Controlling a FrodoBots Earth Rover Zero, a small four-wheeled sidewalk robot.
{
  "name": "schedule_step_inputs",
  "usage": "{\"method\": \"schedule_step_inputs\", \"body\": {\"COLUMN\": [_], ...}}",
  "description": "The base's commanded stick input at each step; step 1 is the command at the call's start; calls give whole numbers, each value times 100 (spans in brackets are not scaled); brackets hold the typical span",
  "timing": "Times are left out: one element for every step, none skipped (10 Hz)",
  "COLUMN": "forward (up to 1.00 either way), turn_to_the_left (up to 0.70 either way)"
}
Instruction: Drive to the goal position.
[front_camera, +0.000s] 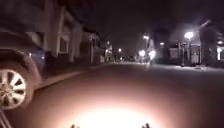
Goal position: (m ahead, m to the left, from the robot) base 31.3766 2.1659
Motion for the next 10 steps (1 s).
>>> {"method": "schedule_step_inputs", "body": {"forward": [100,100,100,100,100,100,100,100,100,100], "turn_to_the_left": [0,0,0,0,0,0,0,0,0,0]}}
